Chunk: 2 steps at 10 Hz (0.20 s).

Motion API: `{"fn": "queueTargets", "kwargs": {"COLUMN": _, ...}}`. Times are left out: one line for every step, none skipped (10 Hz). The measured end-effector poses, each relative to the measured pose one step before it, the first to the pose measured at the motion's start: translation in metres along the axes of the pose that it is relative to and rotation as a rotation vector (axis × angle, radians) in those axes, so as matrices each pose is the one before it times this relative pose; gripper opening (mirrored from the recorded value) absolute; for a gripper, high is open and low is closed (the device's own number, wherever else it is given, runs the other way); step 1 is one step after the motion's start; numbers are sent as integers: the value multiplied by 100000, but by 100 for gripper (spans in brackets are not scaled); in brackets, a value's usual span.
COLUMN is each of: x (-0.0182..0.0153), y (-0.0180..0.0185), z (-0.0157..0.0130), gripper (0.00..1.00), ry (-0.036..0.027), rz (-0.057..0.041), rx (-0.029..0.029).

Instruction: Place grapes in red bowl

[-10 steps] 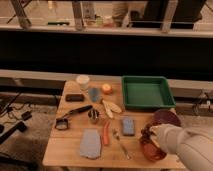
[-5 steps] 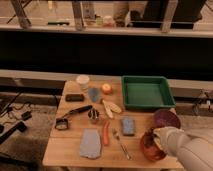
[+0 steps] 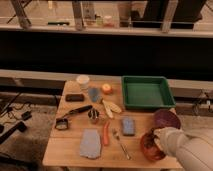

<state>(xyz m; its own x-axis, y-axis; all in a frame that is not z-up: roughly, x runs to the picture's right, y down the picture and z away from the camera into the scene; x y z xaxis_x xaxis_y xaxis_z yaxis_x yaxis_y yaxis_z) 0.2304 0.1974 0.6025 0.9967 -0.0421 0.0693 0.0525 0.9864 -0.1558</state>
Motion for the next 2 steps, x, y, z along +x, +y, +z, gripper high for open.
{"fn": "queueTargets", "kwargs": {"x": 12, "y": 5, "z": -5, "gripper": 10, "ry": 18, "rz": 20, "rx": 3}}
{"fn": "queueTargets", "kwargs": {"x": 8, "y": 7, "z": 1, "gripper": 19, "ry": 10, "rz": 11, "rx": -10}}
